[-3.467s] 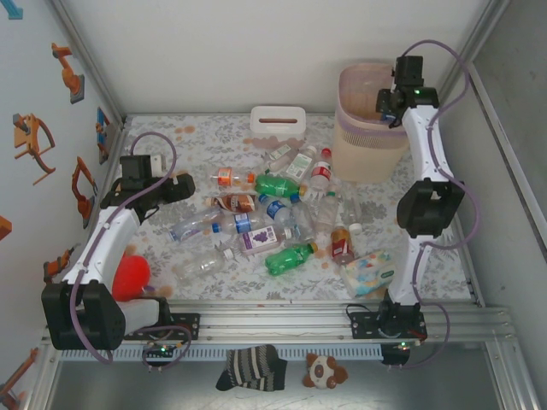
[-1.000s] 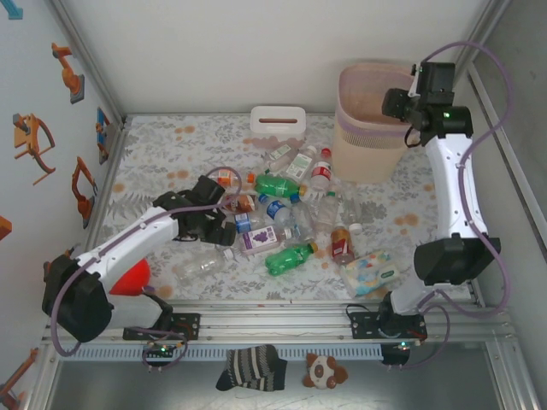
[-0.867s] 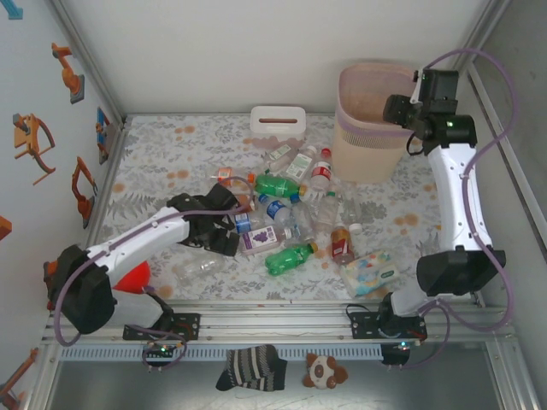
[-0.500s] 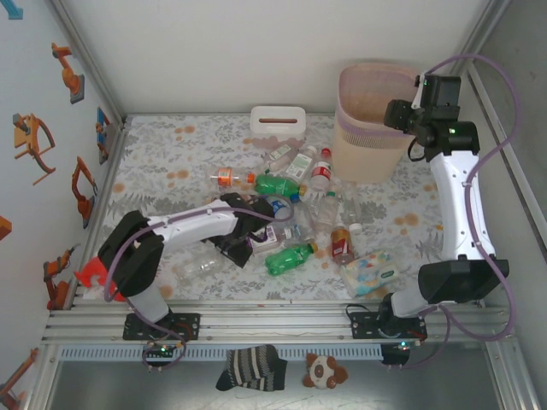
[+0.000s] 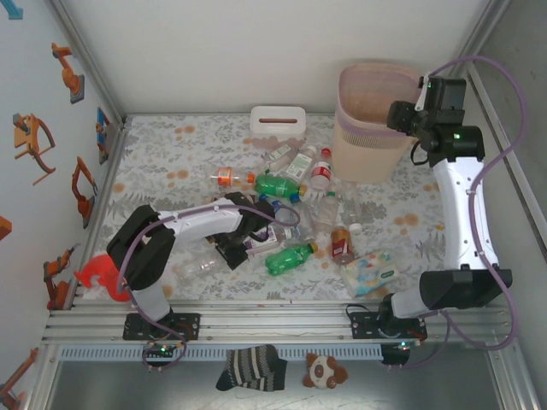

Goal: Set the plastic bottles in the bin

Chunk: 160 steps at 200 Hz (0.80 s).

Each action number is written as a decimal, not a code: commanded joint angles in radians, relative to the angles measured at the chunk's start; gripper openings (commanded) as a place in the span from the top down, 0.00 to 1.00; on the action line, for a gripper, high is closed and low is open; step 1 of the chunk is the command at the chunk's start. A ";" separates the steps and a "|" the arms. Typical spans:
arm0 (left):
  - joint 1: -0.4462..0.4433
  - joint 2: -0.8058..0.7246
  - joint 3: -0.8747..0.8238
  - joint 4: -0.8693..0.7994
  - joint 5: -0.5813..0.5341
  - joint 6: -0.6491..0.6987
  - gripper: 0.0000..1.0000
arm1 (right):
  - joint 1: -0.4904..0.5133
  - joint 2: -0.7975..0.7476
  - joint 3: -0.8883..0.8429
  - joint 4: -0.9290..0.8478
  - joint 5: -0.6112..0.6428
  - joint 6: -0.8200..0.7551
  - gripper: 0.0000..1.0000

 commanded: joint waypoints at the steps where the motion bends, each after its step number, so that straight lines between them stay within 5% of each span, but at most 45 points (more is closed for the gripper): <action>1: 0.014 -0.002 -0.035 0.075 0.078 0.126 0.28 | 0.005 -0.029 -0.010 -0.015 0.018 -0.009 0.31; 56: 0.045 -0.036 -0.118 0.231 0.145 0.191 0.37 | 0.005 -0.033 -0.012 -0.021 0.023 -0.013 0.31; 160: 0.044 -0.040 -0.108 0.223 0.118 0.196 0.63 | 0.005 -0.048 -0.023 -0.019 0.007 -0.007 0.31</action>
